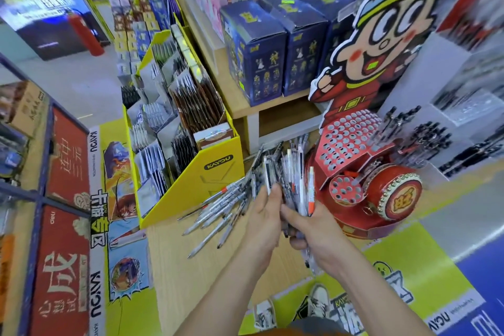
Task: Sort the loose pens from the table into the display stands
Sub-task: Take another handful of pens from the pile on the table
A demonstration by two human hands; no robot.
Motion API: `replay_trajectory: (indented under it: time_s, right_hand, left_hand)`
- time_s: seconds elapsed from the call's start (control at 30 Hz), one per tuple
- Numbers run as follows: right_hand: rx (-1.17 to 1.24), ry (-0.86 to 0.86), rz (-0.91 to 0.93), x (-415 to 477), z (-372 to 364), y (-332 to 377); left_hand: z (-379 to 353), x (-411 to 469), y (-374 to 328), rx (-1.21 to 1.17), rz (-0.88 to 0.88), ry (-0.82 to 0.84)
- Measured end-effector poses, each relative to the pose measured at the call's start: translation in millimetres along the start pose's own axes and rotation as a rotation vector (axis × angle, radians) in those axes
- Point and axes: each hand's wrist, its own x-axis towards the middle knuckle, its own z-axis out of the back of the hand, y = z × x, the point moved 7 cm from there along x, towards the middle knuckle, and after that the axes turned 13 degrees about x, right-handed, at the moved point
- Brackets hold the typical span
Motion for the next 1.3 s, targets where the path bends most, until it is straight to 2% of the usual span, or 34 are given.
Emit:
replay_trajectory:
  time_s: [0.2,0.47,0.57,0.7,0.87,1.0,1.1,1.2,1.3]
  right_hand:
    - [0.033,0.029,0.06,-7,-1,28]
    - [0.035,0.067,0.145,-18,-6,51]
    - [0.042,0.083,0.131,-18,0,51]
    - [0.003,0.132,0.081,-21,10,48]
    - [-0.025,0.116,0.04,-26,28,50]
    - [-0.079,0.14,0.081,-36,42,67]
    - [-0.126,0.177,0.088,-48,55,74]
    - [-0.111,0.112,0.067,-60,82,70]
    - [-0.017,-0.022,0.071,-68,119,63]
  left_hand:
    - [-10,-14,-47,0.215,-0.211,0.125]
    - [-18,-6,-60,0.125,-0.176,0.093]
    - [-23,-7,-66,0.178,-0.165,0.151]
    - [-8,2,-93,0.118,-0.155,0.127]
    - [-4,13,-123,0.324,-0.273,0.156]
    - [-15,13,-129,0.302,-0.271,0.169]
    - [-17,19,-131,0.223,-0.267,0.081]
    - [-5,29,-147,0.092,-0.35,-0.067]
    - [-6,30,-161,0.126,-0.45,-0.111]
